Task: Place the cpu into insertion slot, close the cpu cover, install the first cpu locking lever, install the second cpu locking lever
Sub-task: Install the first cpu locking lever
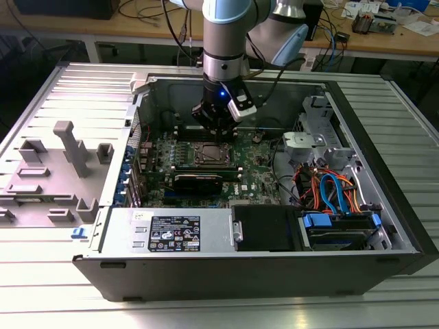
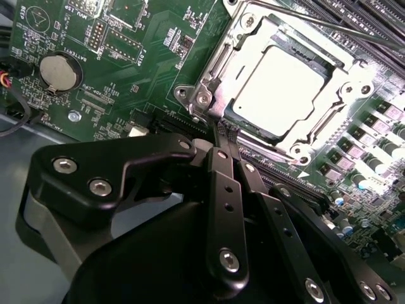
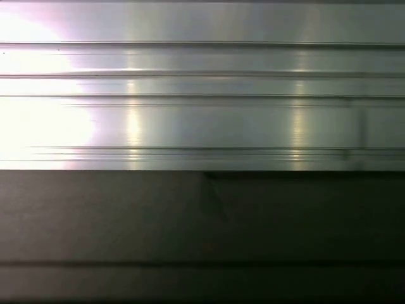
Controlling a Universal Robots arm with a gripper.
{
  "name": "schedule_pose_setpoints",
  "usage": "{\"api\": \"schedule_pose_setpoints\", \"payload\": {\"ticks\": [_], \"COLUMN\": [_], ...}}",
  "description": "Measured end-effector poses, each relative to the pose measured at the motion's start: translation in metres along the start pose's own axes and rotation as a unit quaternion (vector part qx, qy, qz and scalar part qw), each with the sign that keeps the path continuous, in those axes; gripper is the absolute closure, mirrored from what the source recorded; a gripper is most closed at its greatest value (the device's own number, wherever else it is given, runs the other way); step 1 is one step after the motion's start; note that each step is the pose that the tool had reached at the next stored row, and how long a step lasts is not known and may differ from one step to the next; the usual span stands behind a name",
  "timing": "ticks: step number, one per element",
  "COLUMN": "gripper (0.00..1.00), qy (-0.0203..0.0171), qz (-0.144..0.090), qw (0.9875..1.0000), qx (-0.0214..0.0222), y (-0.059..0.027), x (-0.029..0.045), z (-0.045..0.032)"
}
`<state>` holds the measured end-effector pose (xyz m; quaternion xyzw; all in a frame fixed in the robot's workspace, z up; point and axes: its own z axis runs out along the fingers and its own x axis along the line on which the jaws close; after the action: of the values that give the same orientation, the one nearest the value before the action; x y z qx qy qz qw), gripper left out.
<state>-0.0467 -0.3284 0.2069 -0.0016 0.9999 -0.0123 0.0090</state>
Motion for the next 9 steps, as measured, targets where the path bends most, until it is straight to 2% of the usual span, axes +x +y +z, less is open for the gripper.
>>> {"api": "schedule_pose_setpoints", "payload": {"ticks": [7, 9], "gripper": [0.89, 0.89], "qy": [0.0, 0.0], "qz": [0.0, 0.0], "qw": [1.0, 1.0], "qx": [-0.0003, -0.0039], "y": [0.0, 0.0], "x": [-0.001, -0.0015], "z": [0.0013, 0.0024]}}
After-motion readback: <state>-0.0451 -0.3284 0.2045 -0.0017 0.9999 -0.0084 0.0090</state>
